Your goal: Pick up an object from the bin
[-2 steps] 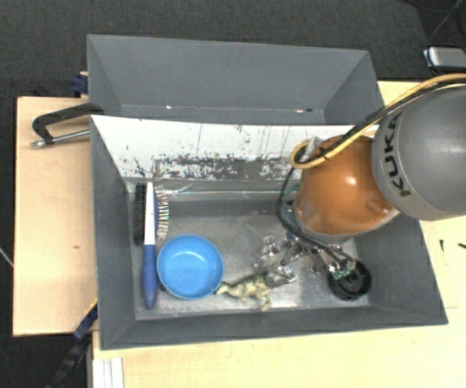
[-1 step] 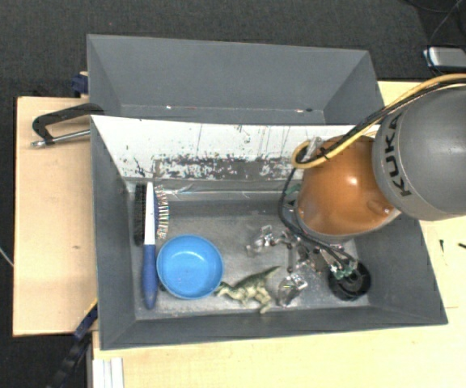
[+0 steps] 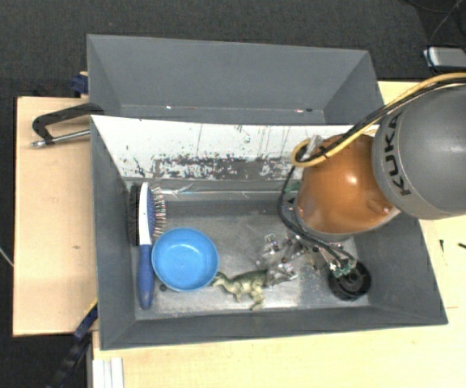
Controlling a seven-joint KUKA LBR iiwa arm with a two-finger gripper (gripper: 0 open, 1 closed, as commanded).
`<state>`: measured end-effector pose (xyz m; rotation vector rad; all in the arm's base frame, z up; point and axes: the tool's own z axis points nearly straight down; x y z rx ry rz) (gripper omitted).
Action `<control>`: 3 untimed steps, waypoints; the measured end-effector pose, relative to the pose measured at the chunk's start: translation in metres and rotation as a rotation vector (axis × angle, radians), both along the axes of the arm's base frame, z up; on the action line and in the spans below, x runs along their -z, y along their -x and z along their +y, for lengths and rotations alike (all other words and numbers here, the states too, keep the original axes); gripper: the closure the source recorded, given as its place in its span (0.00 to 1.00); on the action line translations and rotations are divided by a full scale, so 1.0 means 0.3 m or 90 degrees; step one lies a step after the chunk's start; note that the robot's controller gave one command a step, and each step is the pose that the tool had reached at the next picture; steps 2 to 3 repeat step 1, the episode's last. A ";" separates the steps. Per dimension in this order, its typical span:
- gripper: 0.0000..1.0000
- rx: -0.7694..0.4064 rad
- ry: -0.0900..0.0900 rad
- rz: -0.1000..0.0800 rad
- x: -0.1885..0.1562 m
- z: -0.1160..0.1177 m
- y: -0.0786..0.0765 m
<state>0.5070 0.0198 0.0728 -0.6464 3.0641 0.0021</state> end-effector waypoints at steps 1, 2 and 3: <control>1.00 -0.178 0.003 -0.004 -0.721 0.074 0.012; 1.00 -0.178 0.003 -0.004 -0.721 0.074 0.012; 1.00 -0.178 0.003 -0.004 -0.721 0.074 0.012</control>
Offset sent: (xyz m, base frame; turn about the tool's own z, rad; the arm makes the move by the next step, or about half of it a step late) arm -0.0058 0.0206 0.2113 -0.2796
